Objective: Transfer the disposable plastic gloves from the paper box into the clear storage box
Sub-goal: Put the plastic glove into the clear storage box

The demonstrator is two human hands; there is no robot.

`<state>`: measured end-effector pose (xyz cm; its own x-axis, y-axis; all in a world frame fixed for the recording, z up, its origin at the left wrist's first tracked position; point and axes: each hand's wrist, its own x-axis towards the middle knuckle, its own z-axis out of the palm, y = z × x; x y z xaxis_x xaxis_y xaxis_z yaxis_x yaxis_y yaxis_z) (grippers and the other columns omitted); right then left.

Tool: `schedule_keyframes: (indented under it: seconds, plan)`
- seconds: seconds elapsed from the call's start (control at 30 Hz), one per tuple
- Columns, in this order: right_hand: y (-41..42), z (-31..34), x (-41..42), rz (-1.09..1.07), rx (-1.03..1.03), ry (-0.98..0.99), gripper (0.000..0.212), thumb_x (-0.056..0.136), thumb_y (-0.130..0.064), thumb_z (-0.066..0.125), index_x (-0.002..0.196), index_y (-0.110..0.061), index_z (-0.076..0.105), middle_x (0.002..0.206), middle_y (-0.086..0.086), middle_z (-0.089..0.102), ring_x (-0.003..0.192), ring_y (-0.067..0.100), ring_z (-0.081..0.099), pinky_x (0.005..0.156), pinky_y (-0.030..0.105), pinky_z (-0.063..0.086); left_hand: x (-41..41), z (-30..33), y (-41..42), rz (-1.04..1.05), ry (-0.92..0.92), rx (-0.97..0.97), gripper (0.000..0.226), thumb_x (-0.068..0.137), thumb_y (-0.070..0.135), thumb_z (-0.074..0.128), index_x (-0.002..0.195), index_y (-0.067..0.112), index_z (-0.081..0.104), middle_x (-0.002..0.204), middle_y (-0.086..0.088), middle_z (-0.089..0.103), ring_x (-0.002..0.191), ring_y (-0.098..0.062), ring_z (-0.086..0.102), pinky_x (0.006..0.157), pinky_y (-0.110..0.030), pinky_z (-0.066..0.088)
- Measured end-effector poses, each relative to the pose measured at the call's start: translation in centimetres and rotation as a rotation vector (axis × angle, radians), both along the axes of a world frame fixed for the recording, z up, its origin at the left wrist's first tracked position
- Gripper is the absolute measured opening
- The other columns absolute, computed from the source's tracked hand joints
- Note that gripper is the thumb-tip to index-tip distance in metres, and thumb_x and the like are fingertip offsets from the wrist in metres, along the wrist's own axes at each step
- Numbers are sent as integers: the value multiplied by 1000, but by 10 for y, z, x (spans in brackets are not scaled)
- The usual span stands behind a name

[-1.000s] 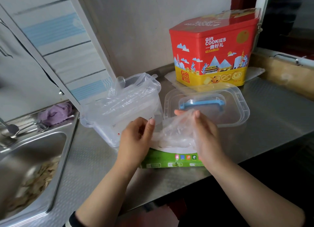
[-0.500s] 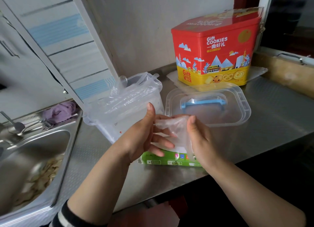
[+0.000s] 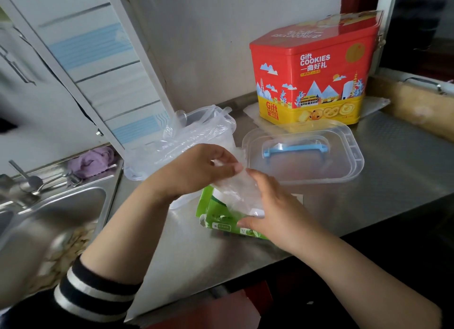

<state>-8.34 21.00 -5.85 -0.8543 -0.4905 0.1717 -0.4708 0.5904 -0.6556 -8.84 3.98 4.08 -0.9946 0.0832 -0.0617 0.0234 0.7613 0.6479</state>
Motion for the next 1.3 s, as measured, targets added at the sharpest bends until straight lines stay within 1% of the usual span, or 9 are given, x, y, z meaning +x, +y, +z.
schedule_keyframes:
  seconds: [0.1,0.3,0.6,0.7,0.9,1.0,1.07,1.17,1.3]
  plan:
    - [-1,-2,0,-13,-21,11,100,79,-43,75,151,-30,8,149,-3,24,128,19,42,89,22,32,-1,-5,4,91,80,92,8,89,14,68,86,21,73,81,-1,70,45,-6,51,49,-18,48]
    - [2,0,-2,-1,3,-41,111,75,-47,77,151,-32,-1,148,-4,28,129,15,41,94,24,35,7,7,-5,73,98,-51,21,94,12,59,88,27,73,55,24,59,33,-7,34,38,-15,34]
    - [3,3,-3,14,33,-102,109,74,-47,77,152,-34,1,153,-10,30,135,9,36,90,16,26,28,71,-48,128,331,-198,28,96,14,57,96,38,72,44,12,56,28,-9,24,35,-14,27]
    - [2,3,-3,8,44,-102,107,75,-47,76,151,-35,2,150,-9,34,132,9,39,90,18,30,31,88,-65,80,431,-84,30,95,17,59,108,41,70,40,7,42,33,-17,21,40,-16,23]
    - [1,5,-3,11,46,-113,104,78,-46,74,150,-39,0,148,-13,33,129,6,38,86,16,27,9,92,-84,59,591,477,53,83,28,65,133,12,56,79,19,69,37,0,25,37,-12,23]
    - [1,3,-3,9,45,-111,103,78,-47,74,150,-39,1,146,-13,35,128,4,37,85,16,27,-13,79,-97,256,584,296,49,85,27,72,131,25,59,108,14,70,38,-3,29,38,-15,30]
    - [2,2,-3,8,36,-114,102,78,-47,74,150,-40,1,146,-14,34,127,2,36,84,15,25,-26,66,-105,385,512,96,50,84,29,73,132,30,57,103,9,69,36,-3,36,38,-14,35]
    - [2,1,-3,5,34,-109,102,78,-48,74,150,-41,2,147,-15,34,128,2,37,84,15,26,-38,45,-117,495,330,-86,62,81,32,77,137,24,53,95,-4,64,38,-2,46,37,-15,35]
    - [2,-1,-3,2,45,-82,101,78,-50,73,149,-42,2,146,-15,36,127,3,38,84,15,27,-42,28,-127,485,44,-420,79,80,37,77,145,11,41,117,-8,63,60,-13,60,54,-27,43]
